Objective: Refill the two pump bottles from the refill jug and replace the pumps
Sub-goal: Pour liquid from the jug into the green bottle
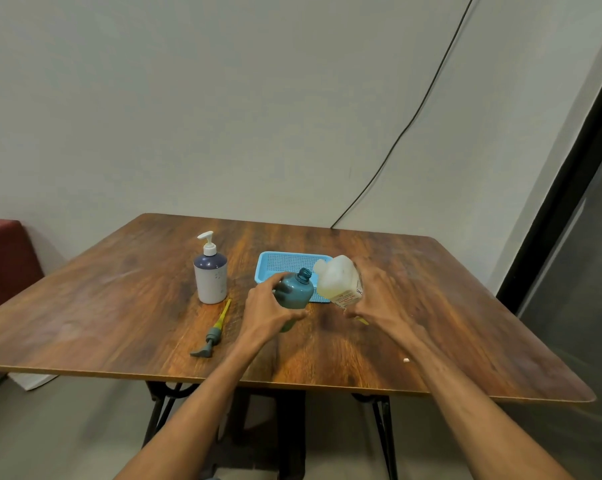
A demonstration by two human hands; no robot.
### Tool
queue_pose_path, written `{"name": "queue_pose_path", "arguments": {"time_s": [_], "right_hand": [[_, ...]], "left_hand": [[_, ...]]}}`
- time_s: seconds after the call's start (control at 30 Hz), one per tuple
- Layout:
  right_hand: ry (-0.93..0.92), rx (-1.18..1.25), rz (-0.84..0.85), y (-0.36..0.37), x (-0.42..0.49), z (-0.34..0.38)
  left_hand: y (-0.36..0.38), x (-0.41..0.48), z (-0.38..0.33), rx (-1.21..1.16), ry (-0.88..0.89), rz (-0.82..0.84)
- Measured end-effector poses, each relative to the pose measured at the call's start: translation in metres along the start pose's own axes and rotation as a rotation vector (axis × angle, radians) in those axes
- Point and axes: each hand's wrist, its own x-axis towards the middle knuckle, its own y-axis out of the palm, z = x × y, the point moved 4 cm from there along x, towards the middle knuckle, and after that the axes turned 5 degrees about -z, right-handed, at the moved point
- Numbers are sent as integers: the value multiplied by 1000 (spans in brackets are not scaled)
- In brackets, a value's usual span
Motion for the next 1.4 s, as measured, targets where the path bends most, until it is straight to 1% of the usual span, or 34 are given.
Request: {"name": "queue_pose_path", "arguments": {"time_s": [0.2,0.43,0.63,0.73,0.8,1.03,1.2,1.4], "right_hand": [[-54,-90,11,0,2,3],[-128,-189,-32,-7,3,9],[-164,-271,-65,-15,2,14],[-156,-327,-45,-16,3,14],[-145,-325,-12,-15,4,13],[-158,-373,23,-16,5,11],[-137,-358,61,-17,5,12],[-131,-351,67,-21,3,16]], "left_hand": [[-2,0,-1,22,1,15],[-1,0,2,37,-7,19],[0,0,2,46,-15,31],[1,0,3,49,-14,31],[1,0,3,54,-13,26],[3,0,1,60,-15,16],[4,0,0,69,-15,6],[4,0,0,80,-7,1]]}}
